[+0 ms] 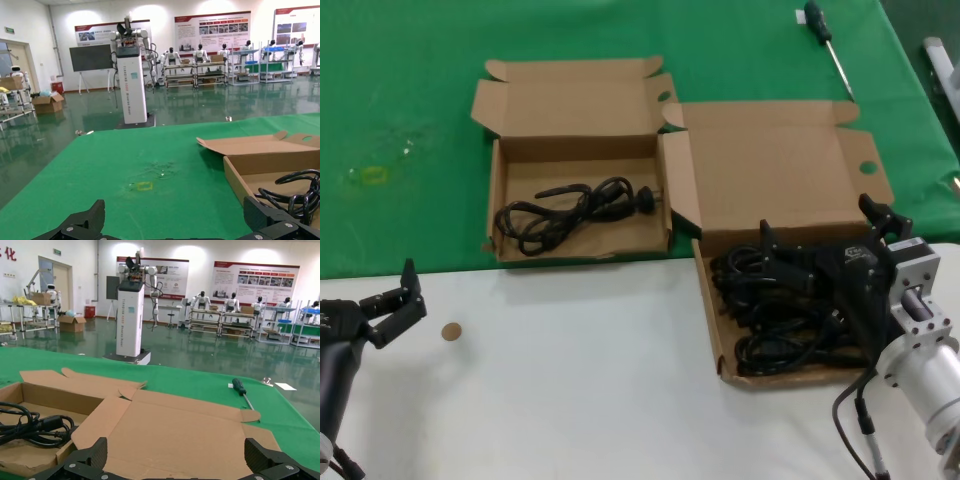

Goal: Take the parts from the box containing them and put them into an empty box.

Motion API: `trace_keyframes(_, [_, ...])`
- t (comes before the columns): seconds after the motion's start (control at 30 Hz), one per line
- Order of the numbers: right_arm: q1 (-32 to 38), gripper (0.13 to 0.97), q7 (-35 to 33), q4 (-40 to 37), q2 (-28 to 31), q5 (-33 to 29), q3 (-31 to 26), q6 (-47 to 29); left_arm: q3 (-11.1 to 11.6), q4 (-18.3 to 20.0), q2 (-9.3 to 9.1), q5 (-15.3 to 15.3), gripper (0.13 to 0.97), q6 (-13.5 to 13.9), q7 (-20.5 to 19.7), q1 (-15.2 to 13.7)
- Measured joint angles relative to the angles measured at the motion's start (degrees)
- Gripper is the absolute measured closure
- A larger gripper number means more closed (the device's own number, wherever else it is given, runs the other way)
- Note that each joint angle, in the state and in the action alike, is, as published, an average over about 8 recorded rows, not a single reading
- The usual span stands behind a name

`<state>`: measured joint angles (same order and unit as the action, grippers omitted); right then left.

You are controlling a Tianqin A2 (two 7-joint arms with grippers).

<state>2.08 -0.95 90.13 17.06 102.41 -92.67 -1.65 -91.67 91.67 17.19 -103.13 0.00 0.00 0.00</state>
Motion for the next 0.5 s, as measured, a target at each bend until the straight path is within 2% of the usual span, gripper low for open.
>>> trace_keyframes(0.5, [0.0, 0.129, 0.0, 0.0, 0.0, 0.0, 0.0, 0.0, 0.0, 0.0, 0.0, 0.0, 0.132, 0.0, 0.0, 0.0])
